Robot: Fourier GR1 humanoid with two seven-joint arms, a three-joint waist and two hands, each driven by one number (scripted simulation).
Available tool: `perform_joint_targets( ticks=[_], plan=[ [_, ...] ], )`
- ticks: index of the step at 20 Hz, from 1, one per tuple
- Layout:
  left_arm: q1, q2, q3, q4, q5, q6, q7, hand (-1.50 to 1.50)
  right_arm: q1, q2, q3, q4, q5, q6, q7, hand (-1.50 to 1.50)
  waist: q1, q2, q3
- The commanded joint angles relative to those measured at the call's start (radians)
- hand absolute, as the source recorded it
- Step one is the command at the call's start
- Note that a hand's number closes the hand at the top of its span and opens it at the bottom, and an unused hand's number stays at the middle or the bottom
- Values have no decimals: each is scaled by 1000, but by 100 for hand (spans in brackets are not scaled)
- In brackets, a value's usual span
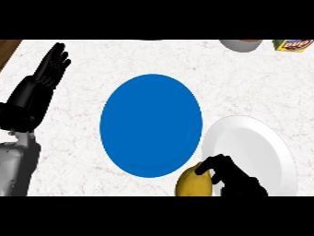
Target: Pick the lemon from the plate and place it in the plate
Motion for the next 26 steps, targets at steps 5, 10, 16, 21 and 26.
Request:
perform_joint_targets(
  ticks=[5,10,16,21,26],
  plan=[
    [-20,-12,-14,9,-6,2,5,0,-290,139,-182,440,-117,-191,112,-150,18,-1,5],
    [-43,-6,-4,21,2,-4,8,0,-481,141,-235,627,-257,-381,58,-150,20,-5,6],
    [-23,-19,-12,34,-20,13,-8,0,-630,141,-271,805,-295,-680,-5,-150,4,-13,5],
    [7,2,19,40,-9,4,-20,0,-710,141,-240,852,-396,-871,1,-150,-26,-24,4],
    [31,6,46,24,-5,16,-16,0,-672,141,-261,842,-414,-962,-29,-150,-69,-32,4]
  ],
)
